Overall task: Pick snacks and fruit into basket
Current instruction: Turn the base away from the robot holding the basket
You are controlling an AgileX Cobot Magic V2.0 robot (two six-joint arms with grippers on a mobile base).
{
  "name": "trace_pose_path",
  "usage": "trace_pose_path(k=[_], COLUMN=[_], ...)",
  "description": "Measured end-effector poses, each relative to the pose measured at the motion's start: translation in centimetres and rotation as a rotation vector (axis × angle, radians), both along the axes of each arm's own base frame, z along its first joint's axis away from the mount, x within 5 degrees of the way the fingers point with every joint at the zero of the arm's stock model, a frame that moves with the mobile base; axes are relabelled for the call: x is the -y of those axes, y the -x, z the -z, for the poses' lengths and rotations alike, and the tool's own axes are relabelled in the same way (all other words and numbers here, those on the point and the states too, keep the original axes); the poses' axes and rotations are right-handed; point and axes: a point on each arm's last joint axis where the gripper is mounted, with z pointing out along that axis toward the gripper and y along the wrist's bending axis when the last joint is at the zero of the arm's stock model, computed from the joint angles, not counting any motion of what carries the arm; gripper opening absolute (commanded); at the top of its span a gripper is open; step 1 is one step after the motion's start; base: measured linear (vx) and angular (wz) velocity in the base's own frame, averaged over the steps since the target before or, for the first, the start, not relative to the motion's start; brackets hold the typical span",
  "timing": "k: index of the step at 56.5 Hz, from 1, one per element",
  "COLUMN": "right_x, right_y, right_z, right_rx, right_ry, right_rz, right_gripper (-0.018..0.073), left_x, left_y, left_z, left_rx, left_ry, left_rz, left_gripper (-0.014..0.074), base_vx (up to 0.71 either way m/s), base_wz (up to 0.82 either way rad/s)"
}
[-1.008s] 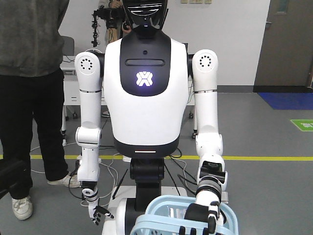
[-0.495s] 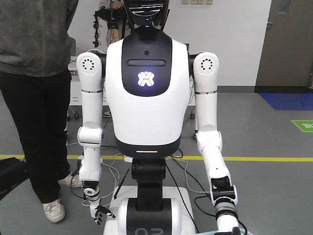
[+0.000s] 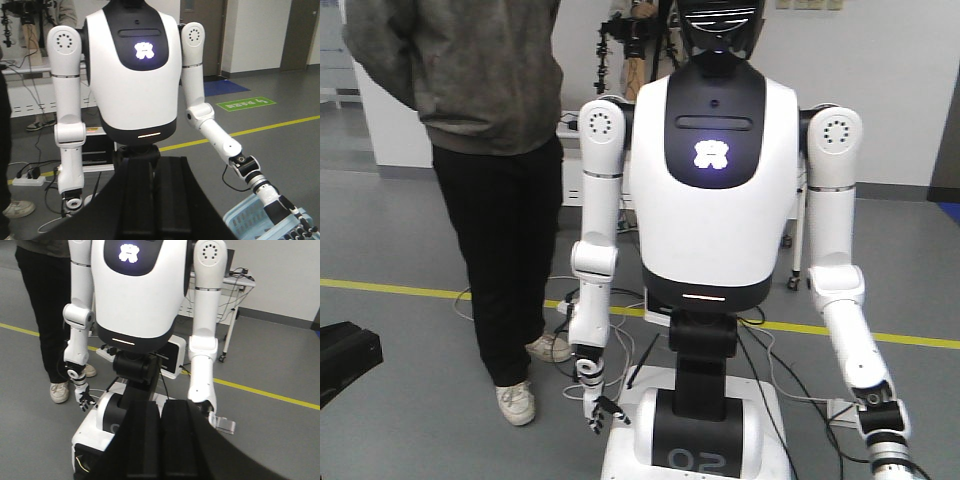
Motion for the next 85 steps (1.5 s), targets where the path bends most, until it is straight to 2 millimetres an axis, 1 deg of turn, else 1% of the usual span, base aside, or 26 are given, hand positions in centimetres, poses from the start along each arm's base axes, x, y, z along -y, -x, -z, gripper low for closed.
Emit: trace_pose_path(k=[51, 85], right_x=[0.00, 0.00], right_y=[0.00, 0.00], right_z=[0.00, 0.00], right_rx=[0.000, 0.000], right_ry=[0.000, 0.000], right_rz=[0.000, 0.000], right_gripper=[-0.0009, -0.0009], left_x=[0.00, 0.01], left_y=[0.00, 0.00], left_z=[0.00, 0.00], left_rx=[0.000, 0.000], left_ry=[0.000, 0.000], left_rz=[0.000, 0.001], left_gripper=[0.0003, 0.0003], base_vx=[-0.07, 0.08], base_wz=[0.39, 0.38])
